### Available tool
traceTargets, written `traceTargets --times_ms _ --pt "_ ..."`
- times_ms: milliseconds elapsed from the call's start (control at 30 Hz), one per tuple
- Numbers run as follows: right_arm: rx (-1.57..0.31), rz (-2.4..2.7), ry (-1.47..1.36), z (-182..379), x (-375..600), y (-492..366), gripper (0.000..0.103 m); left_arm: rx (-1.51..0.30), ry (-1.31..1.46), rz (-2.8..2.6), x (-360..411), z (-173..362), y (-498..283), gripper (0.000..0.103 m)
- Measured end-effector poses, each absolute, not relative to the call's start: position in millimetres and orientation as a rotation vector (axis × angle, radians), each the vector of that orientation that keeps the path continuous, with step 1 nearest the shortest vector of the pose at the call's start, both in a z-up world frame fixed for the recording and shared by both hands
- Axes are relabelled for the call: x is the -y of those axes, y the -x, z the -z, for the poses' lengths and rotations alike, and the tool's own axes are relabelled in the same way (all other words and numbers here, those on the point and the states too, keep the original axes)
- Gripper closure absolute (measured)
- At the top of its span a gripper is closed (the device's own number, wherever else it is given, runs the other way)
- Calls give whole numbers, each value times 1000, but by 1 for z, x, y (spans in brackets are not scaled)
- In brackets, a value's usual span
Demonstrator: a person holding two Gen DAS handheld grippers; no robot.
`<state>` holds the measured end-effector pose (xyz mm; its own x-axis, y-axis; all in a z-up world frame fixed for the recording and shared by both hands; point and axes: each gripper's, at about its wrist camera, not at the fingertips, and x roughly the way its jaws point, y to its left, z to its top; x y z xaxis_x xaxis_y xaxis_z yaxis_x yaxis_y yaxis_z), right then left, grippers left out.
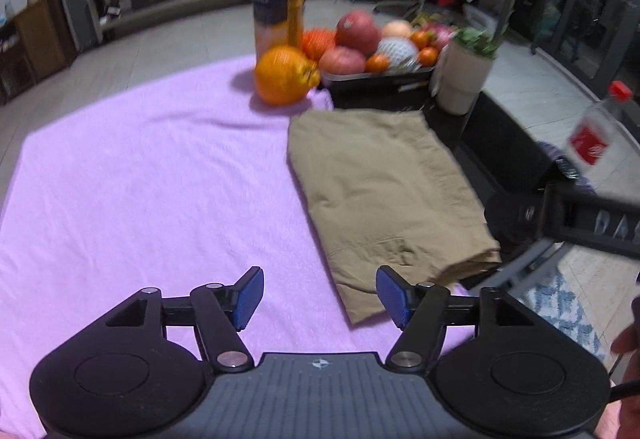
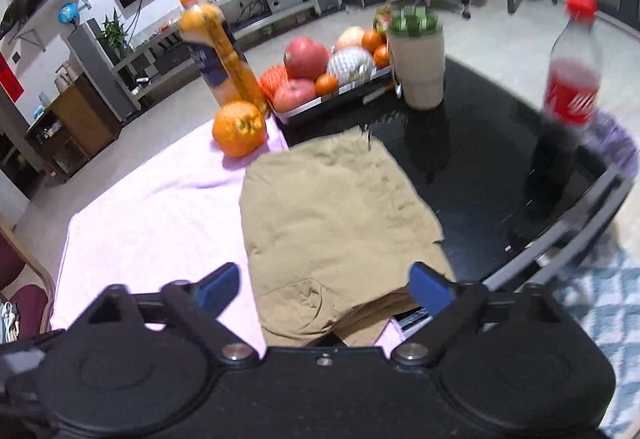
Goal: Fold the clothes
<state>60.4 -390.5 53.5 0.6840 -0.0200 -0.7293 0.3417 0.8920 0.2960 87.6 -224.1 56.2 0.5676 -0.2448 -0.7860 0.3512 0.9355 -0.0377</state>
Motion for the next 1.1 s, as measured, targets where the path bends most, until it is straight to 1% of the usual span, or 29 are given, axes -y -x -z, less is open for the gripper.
traceTargets --times_ms 67,133,200,267,333,500,1100 --pt "-773 214 -416 -74 384 -46 0 -881 -115 366 218 -69 -75 37" --pt "-762 195 -403 -90 378 -34 0 -873 -98 378 214 -80 -67 33" --pt "-766 174 -375 -105 370 -26 0 -868 -83 389 210 -91 -60 31" --pt "-774 153 -341 -119 363 -19 0 -860 -76 396 209 -99 -54 27" --pt "-778 153 -287 -130 355 -14 0 -853 -75 401 209 -105 -47 20" --pt "-790 173 -245 -138 348 -5 0 -857 -79 408 209 -107 -37 19" --pt "-848 210 -270 -113 359 8 0 -877 -134 414 222 -96 -29 19"
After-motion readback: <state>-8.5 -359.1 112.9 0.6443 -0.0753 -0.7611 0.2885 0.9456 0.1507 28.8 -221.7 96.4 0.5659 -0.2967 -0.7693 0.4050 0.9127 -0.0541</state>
